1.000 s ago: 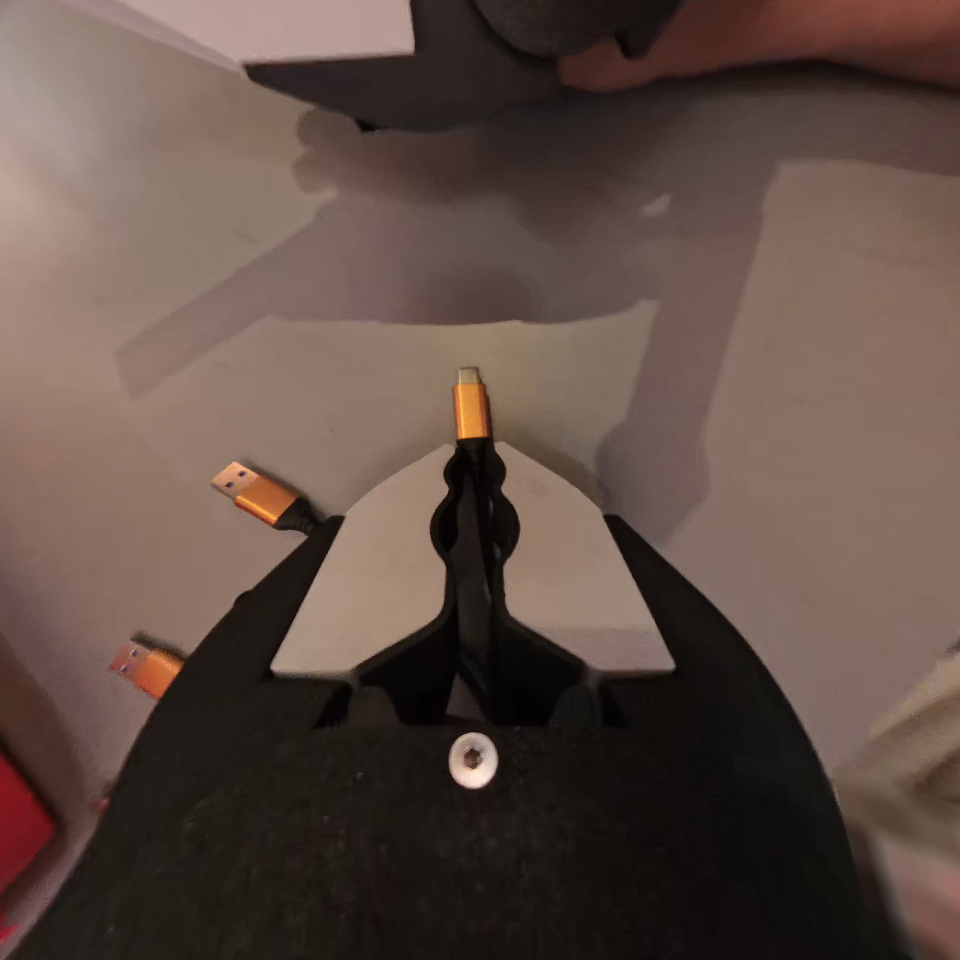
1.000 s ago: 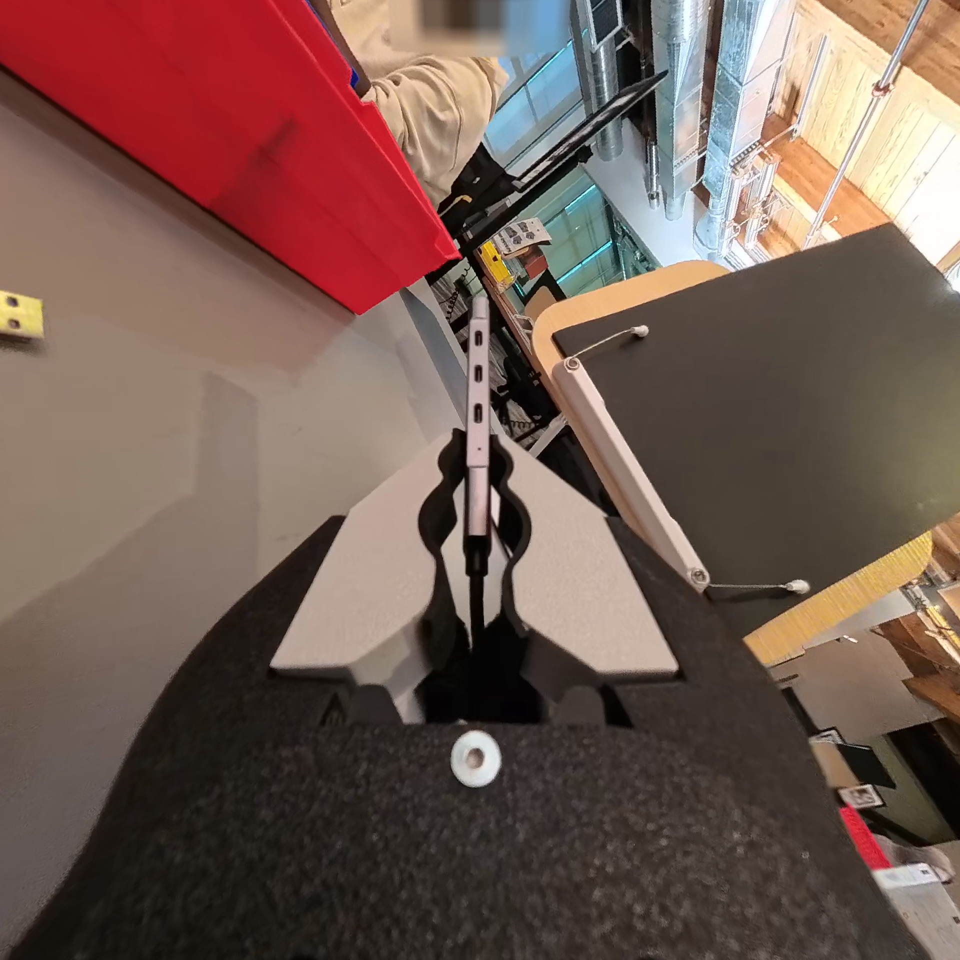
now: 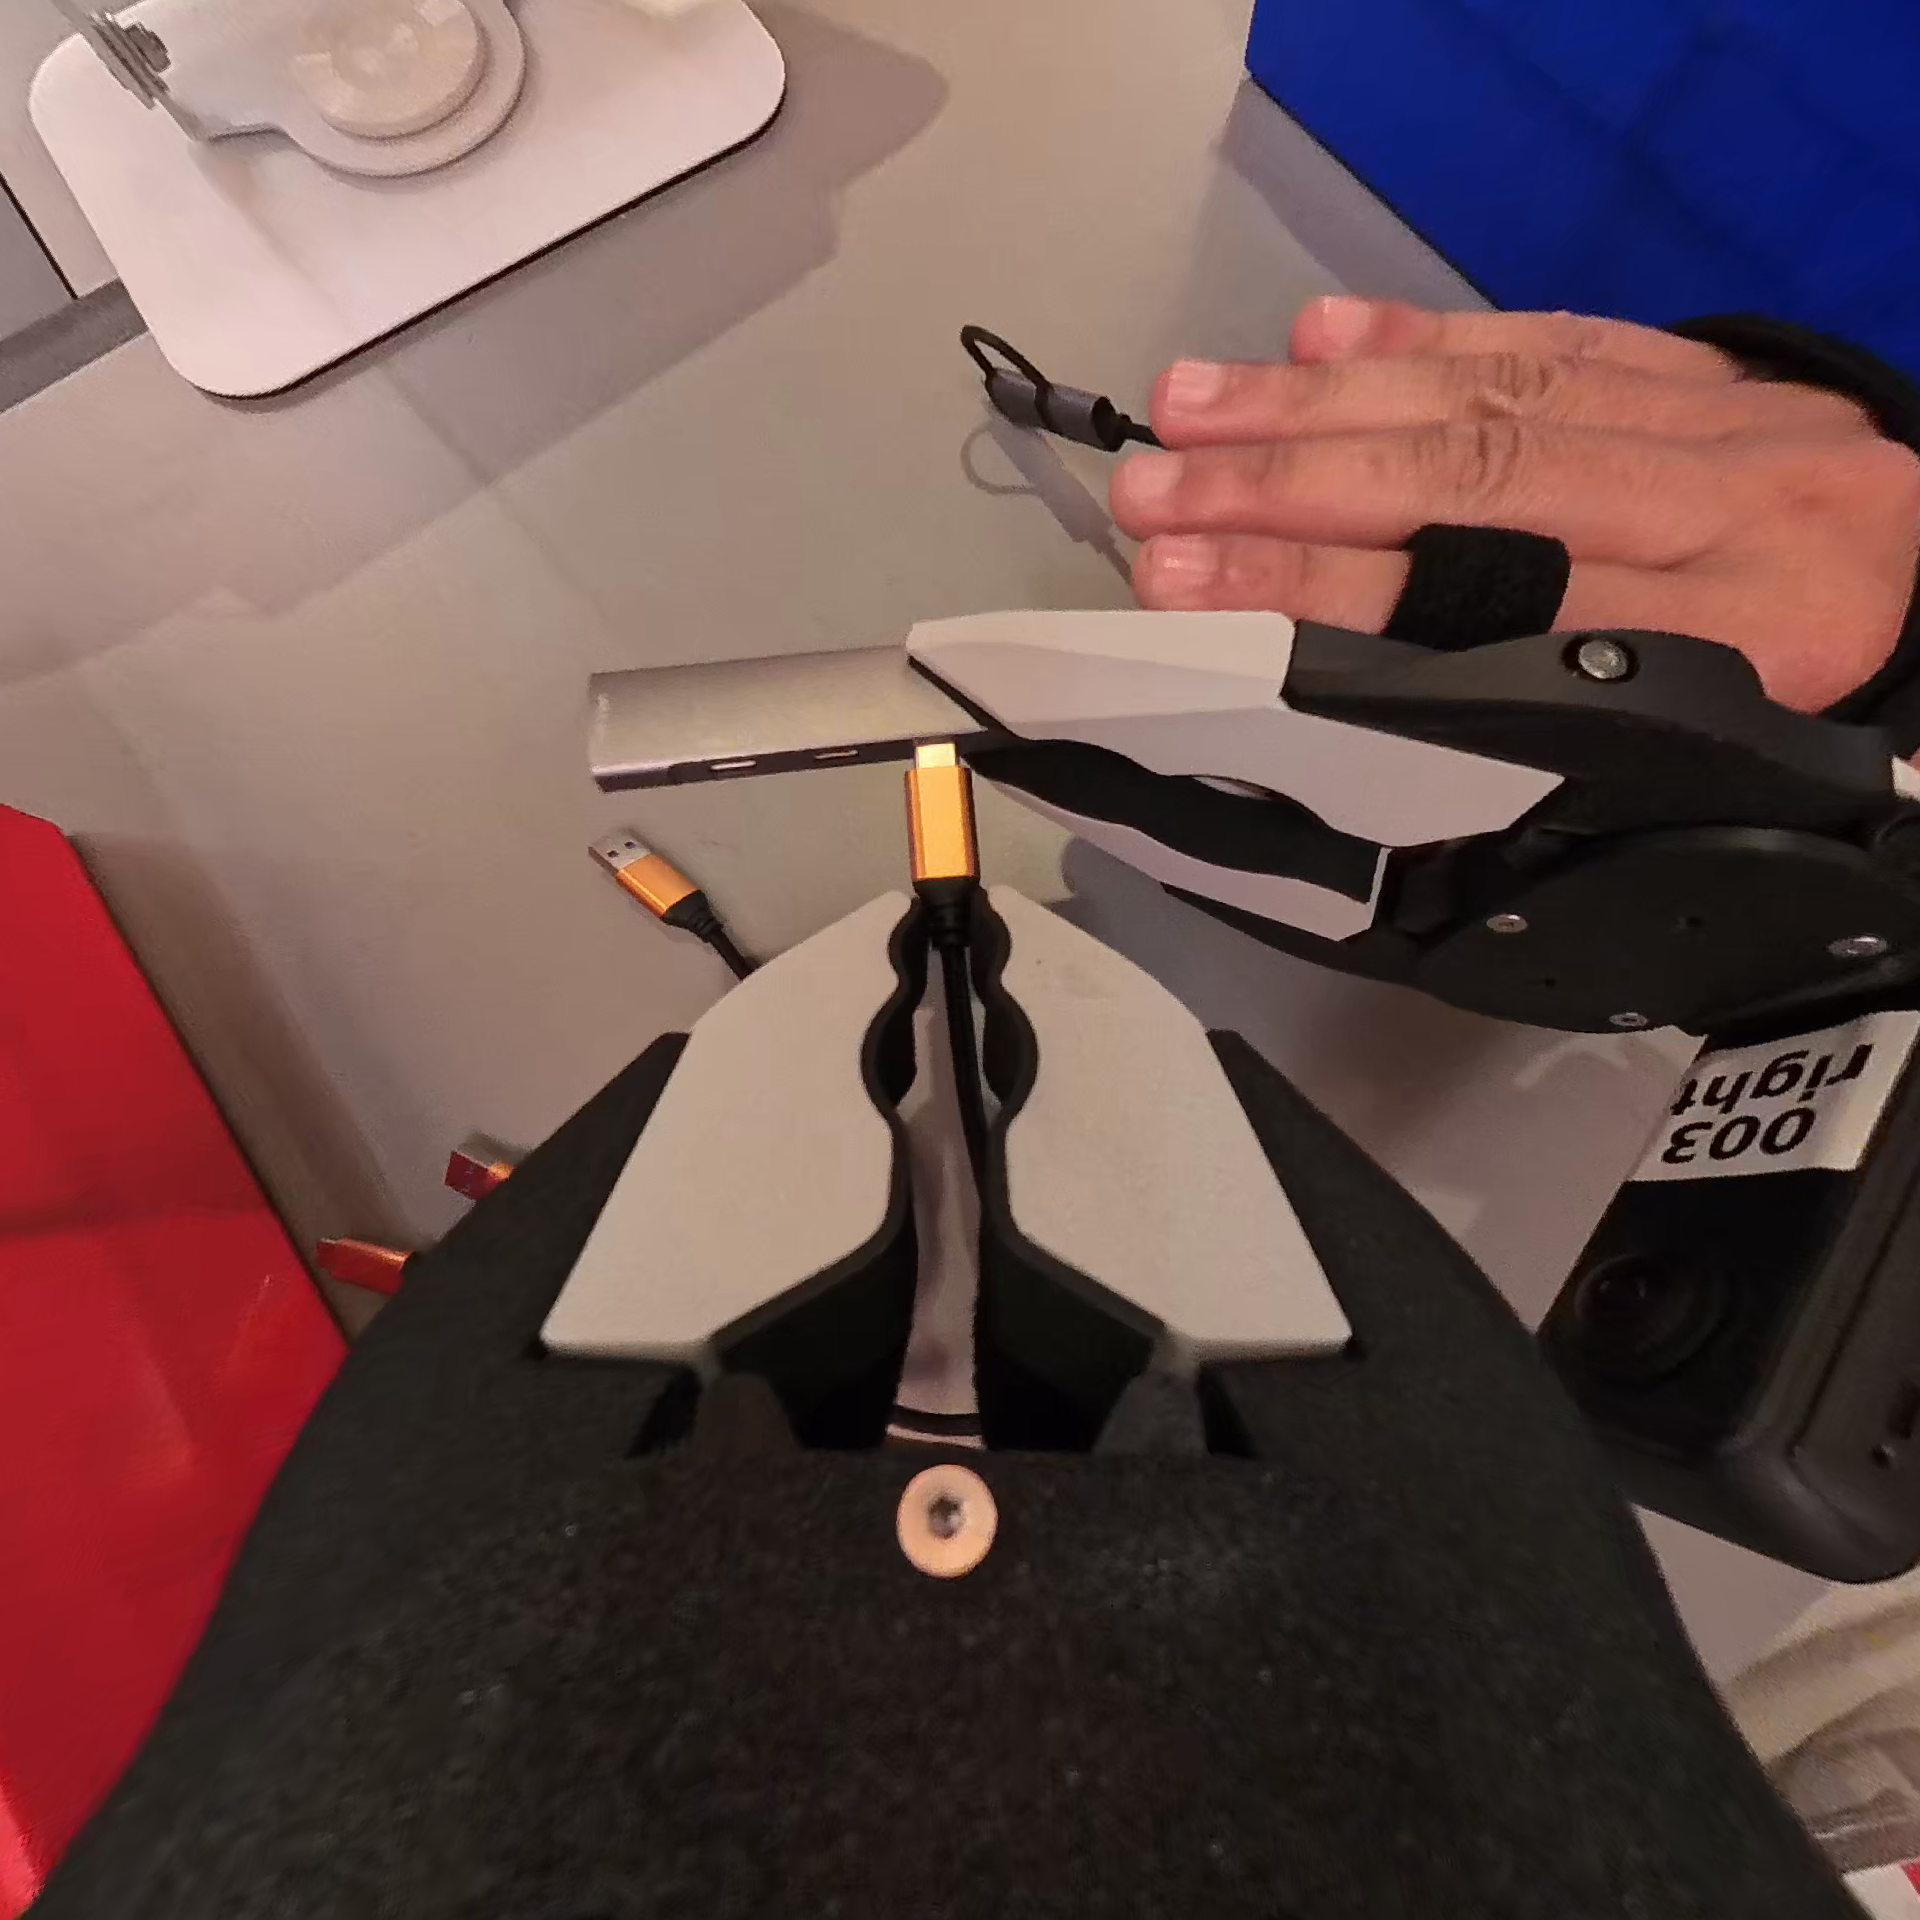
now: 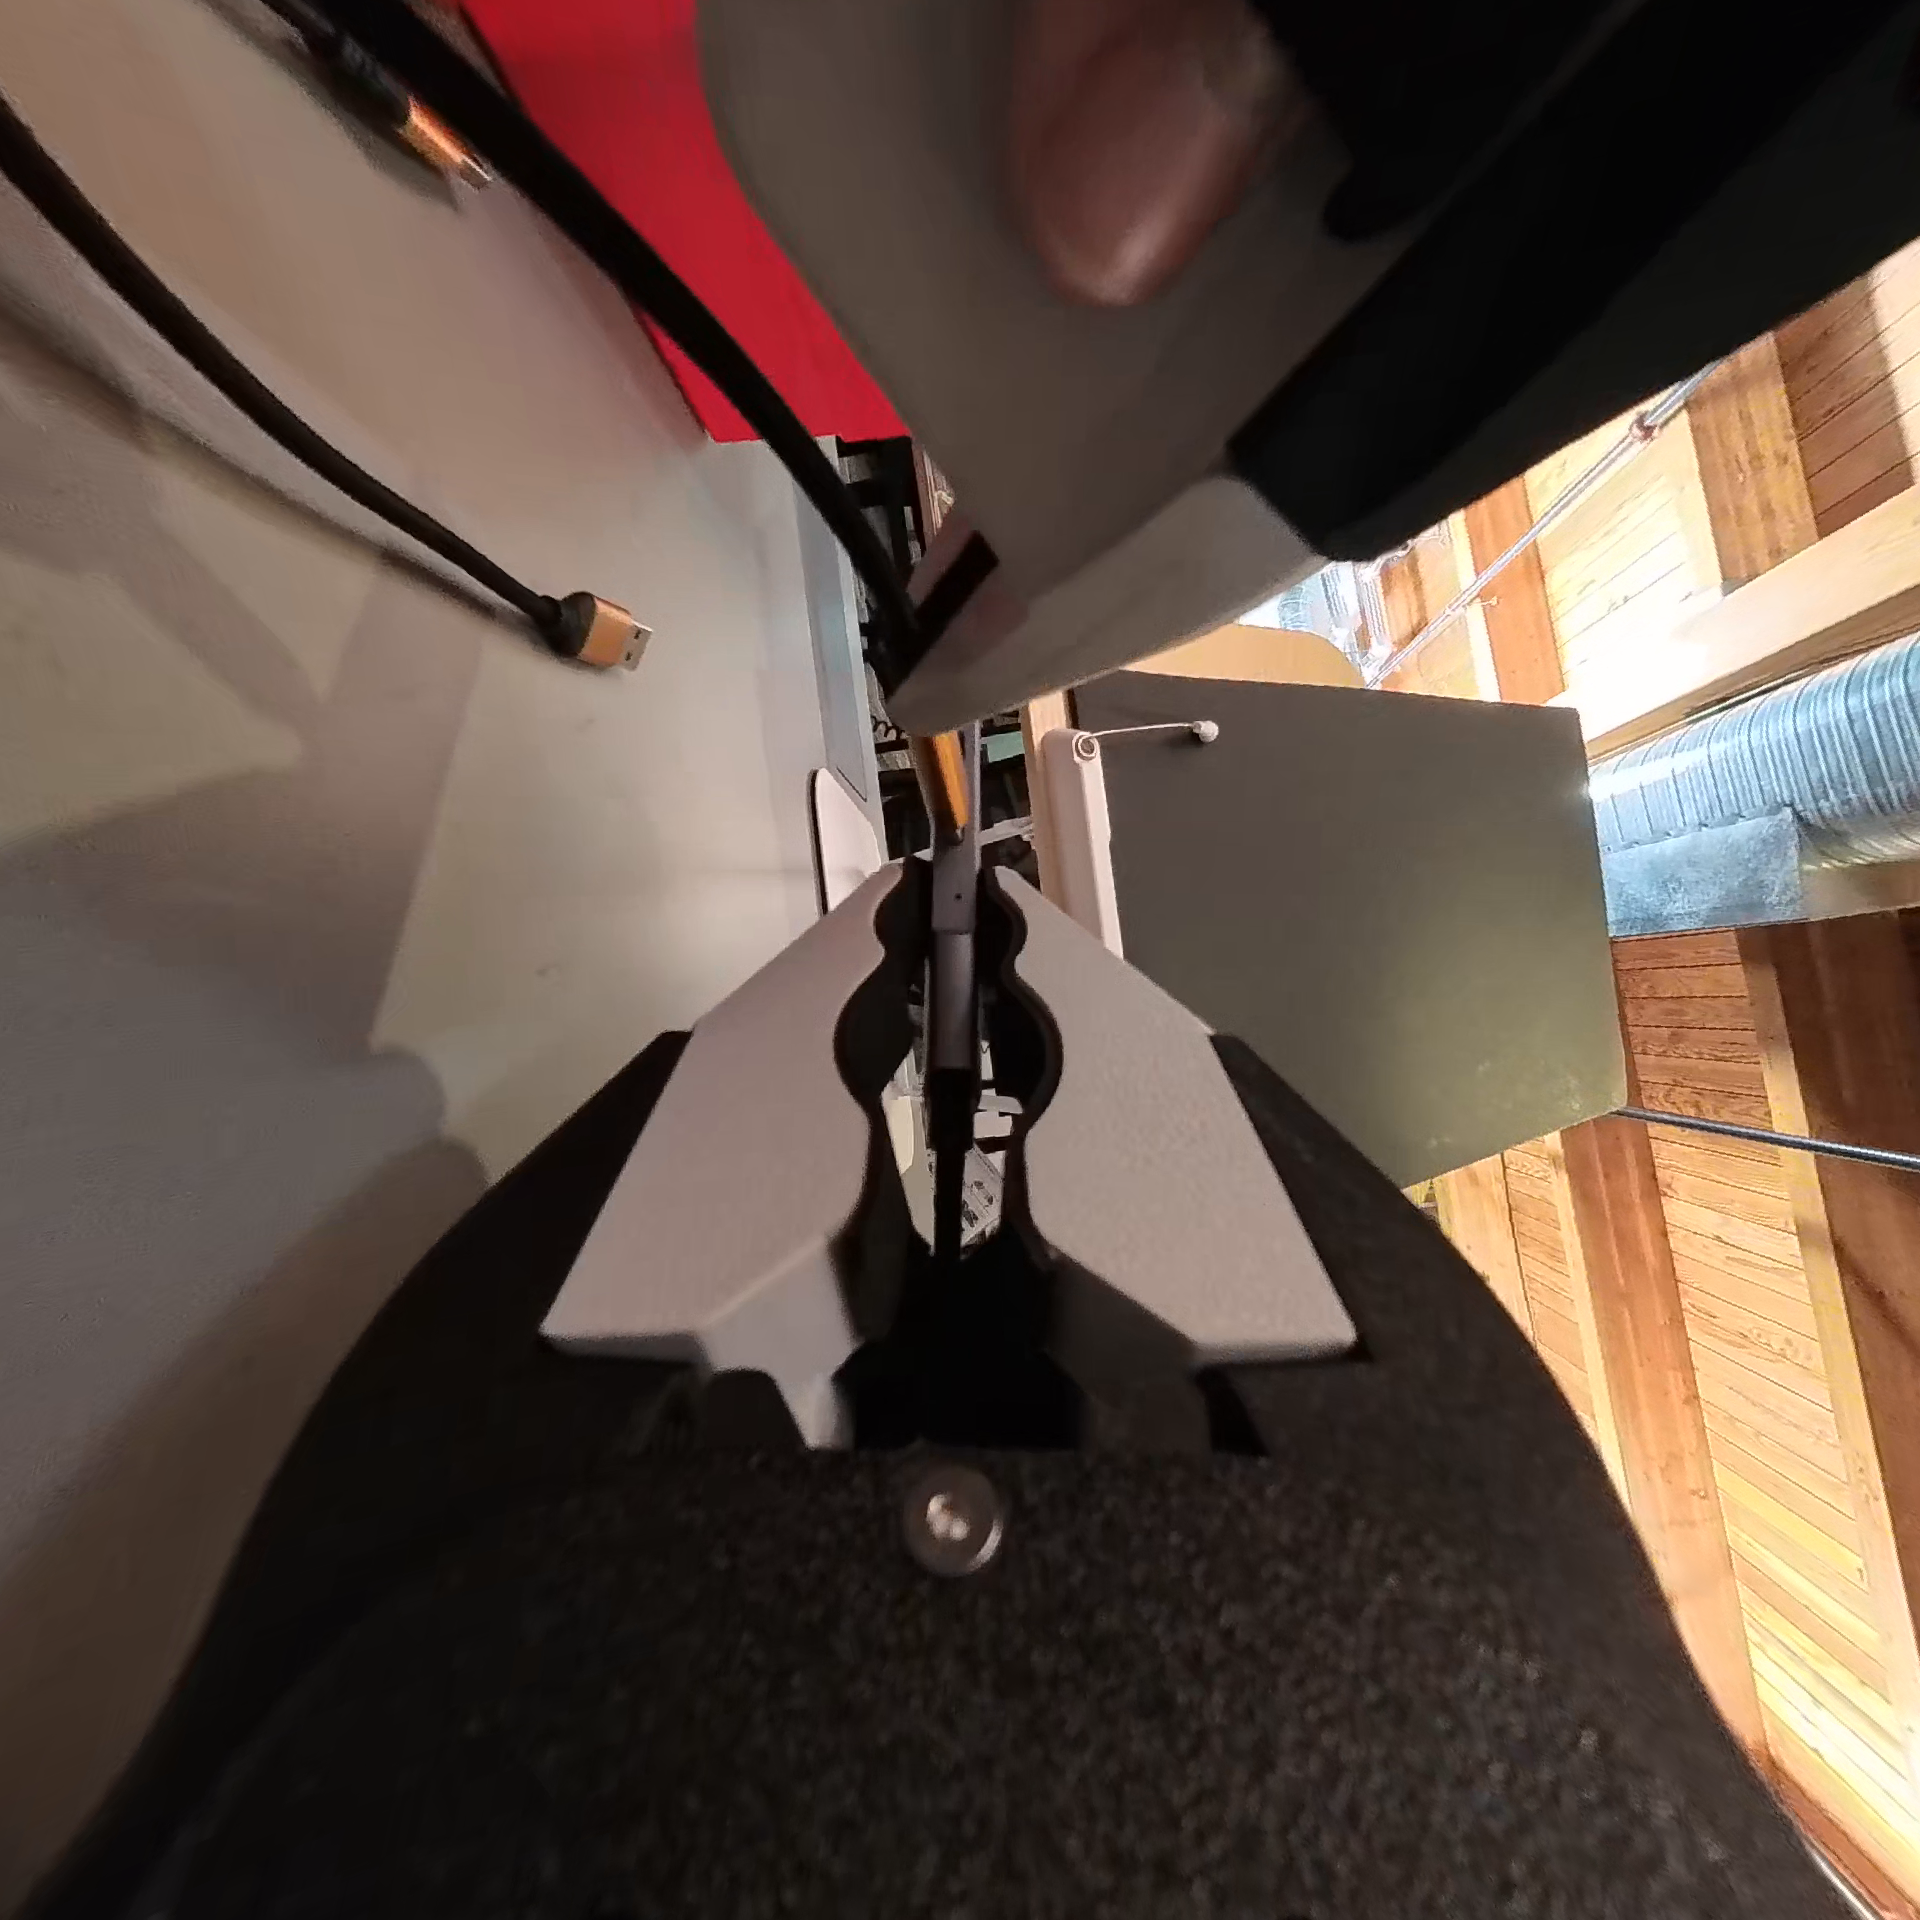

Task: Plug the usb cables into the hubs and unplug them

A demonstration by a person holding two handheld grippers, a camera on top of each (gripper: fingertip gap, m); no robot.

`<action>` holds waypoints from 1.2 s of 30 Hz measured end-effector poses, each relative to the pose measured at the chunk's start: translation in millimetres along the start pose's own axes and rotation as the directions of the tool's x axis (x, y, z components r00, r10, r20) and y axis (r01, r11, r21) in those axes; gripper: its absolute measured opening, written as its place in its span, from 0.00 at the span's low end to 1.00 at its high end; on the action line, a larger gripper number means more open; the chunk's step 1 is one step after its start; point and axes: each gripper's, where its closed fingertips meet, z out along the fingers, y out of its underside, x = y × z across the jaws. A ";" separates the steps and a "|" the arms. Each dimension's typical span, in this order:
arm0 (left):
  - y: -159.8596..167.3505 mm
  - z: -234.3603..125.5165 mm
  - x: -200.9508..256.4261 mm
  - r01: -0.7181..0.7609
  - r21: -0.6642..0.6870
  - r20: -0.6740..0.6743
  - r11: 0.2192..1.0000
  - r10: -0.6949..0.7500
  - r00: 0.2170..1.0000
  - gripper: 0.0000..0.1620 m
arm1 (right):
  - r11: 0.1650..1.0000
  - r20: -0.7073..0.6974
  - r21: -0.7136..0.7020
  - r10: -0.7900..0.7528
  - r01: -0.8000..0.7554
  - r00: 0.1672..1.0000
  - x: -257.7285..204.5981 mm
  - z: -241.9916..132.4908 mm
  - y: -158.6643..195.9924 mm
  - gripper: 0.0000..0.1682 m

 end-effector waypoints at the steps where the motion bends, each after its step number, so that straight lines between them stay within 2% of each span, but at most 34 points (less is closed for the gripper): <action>1: -0.5 -0.1 0.2 0.003 0.005 0.001 1.000 -0.003 1.000 0.04 | 1.000 0.002 0.002 0.001 -0.001 1.000 -0.1 0.0 0.0 0.04; 10: -11.3 -4.3 3.4 -0.023 0.098 0.014 0.995 0.022 1.000 0.04 | 1.000 -0.049 0.026 -0.012 0.013 0.999 10.1 -3.1 1.4 0.04; 22: -17.0 -13.2 5.7 -0.103 0.121 0.045 0.987 0.098 0.994 0.04 | 0.999 -0.077 0.048 0.000 0.004 0.997 13.1 -6.6 -3.6 0.04; 36: -17.4 -6.4 1.4 -0.030 0.239 0.032 0.971 0.023 0.999 0.04 | 0.999 -0.073 0.040 -0.001 0.003 0.997 8.9 -3.3 -0.7 0.04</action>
